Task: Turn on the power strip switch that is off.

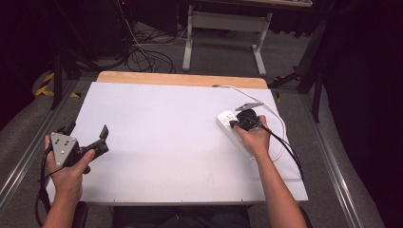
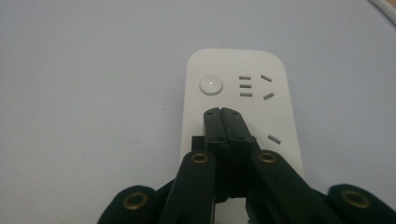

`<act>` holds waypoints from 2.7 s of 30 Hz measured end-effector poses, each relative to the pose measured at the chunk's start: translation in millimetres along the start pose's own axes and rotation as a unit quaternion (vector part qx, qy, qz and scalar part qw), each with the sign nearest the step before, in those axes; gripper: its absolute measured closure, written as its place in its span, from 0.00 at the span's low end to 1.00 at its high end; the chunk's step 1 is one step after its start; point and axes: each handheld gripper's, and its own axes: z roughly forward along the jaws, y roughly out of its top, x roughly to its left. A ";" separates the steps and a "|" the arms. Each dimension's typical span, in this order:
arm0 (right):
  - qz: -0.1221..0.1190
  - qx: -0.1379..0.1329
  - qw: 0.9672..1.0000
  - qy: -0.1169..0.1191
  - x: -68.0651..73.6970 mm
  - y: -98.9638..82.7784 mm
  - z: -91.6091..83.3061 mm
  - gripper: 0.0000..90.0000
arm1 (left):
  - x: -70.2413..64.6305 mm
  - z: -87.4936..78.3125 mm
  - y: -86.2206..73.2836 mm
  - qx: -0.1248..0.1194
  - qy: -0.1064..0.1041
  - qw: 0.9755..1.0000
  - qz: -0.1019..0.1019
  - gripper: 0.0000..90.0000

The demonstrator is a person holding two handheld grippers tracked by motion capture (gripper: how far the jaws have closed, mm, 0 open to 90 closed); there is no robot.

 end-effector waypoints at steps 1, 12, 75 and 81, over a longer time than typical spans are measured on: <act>0.001 0.000 1.000 0.001 0.6 -0.1 0.0 1.00 | -0.1 0.1 0.0 0.000 0.000 1.000 -0.001 0.04; -0.011 -0.003 1.000 -0.027 0.9 -4.2 1.2 1.00 | -0.4 -0.3 0.1 0.000 -0.001 1.000 0.000 0.04; 0.015 -0.020 1.000 -0.017 7.0 -9.8 2.9 1.00 | -0.4 -2.9 -0.1 -0.002 -0.002 1.000 0.001 0.04; 0.009 -0.018 1.000 -0.022 7.9 -9.9 2.3 1.00 | 0.5 -5.2 0.2 -0.003 -0.001 1.000 -0.004 0.04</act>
